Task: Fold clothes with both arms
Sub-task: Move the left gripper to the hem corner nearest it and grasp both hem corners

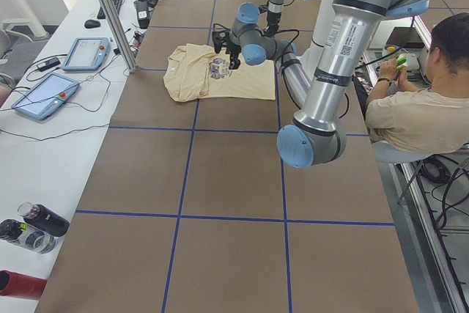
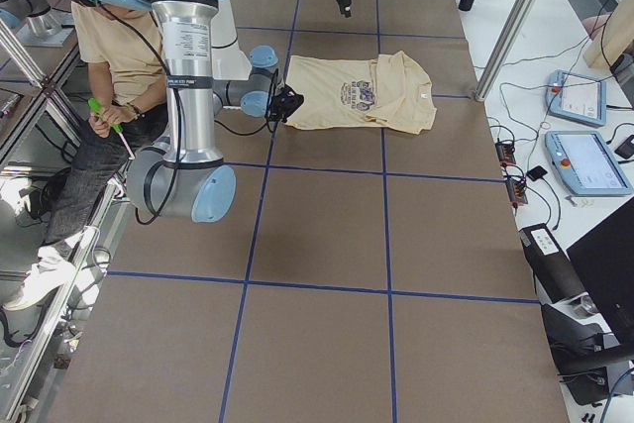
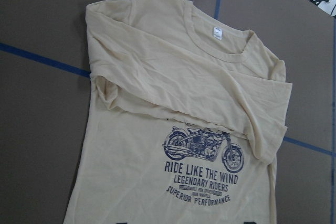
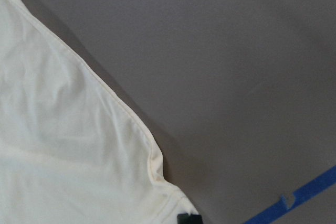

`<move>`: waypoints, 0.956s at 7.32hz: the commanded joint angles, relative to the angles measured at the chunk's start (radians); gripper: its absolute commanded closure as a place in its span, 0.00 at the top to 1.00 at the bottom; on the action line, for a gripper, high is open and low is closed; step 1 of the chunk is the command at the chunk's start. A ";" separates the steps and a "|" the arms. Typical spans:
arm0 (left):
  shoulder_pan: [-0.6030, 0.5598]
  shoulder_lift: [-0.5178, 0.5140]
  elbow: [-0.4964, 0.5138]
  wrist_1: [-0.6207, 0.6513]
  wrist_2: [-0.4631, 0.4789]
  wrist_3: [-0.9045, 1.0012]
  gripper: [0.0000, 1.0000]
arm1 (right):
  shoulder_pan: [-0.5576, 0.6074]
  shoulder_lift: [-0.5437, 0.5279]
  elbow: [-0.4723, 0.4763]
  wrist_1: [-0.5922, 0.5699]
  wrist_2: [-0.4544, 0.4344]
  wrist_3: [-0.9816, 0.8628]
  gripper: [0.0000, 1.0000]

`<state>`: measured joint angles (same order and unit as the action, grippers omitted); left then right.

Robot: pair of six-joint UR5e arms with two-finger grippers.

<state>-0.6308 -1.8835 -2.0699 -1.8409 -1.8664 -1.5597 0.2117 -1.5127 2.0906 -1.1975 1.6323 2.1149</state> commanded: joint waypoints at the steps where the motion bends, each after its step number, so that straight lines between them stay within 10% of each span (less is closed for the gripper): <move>1: 0.135 0.099 -0.013 0.011 0.096 -0.095 0.79 | 0.000 -0.006 0.017 -0.001 0.003 0.004 0.00; 7: 0.416 0.109 0.053 0.006 0.170 -0.309 0.60 | 0.000 -0.007 0.019 -0.002 0.004 0.011 0.00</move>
<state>-0.2358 -1.7593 -2.0404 -1.8335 -1.6976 -1.8560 0.2117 -1.5201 2.1082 -1.1996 1.6367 2.1249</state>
